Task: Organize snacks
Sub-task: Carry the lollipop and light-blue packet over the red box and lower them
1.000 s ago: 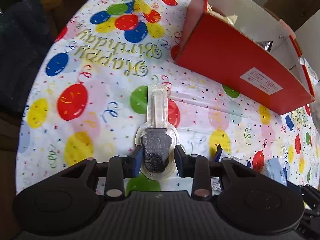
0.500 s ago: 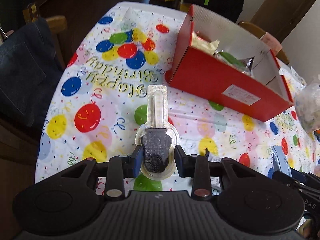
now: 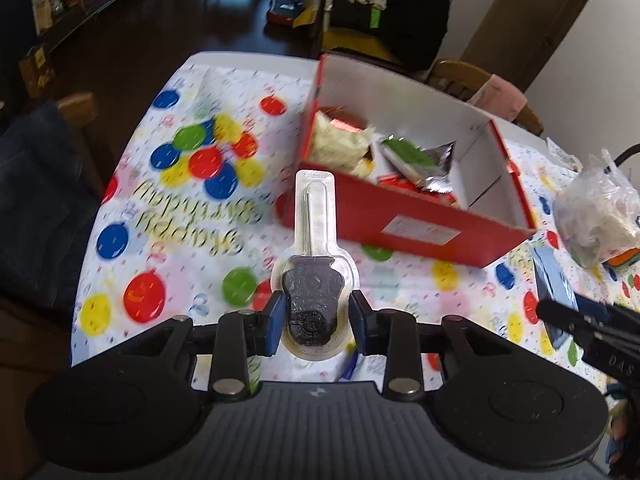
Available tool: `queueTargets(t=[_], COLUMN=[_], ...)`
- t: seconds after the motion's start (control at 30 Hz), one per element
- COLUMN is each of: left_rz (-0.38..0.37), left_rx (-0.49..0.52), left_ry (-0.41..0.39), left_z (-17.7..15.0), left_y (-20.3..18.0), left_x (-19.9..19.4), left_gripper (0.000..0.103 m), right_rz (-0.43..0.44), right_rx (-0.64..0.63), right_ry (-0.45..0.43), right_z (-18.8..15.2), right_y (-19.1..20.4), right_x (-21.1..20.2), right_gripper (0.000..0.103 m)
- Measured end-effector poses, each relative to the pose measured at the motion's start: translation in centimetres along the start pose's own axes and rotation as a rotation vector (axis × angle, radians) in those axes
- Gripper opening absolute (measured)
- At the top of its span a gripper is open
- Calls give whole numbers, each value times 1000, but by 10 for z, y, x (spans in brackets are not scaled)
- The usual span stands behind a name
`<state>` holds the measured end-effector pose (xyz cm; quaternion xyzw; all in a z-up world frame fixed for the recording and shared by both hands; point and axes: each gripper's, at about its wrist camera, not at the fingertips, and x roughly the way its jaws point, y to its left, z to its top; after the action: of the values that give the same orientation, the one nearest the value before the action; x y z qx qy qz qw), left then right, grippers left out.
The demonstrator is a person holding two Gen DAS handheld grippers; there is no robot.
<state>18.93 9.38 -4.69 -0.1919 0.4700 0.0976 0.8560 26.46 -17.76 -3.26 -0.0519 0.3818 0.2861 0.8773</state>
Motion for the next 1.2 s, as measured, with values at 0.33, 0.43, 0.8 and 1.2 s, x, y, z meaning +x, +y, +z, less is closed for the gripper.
queueTargets(t=[0.33,0.43,0.8,1.2], left_rz=[-1,1,5,10], left_rx=[83,104,72,-57], left_ry=[-24,-30,78,251], left_z=[38,51,55,11], left_y=[-35,-45,-36,-19], left_x=[0,3,43,93], left_gripper=[33,33,33,51], right_rz=[5,10,24,30], right_rx=[-28,-33,-24,15], right_ry=[-38,-40,-23,21], right_z=[45,58,66,10], right_y=[-7,-9,-20,-22], right_x=[11,17,35,28], right_gripper=[46,46,46,46])
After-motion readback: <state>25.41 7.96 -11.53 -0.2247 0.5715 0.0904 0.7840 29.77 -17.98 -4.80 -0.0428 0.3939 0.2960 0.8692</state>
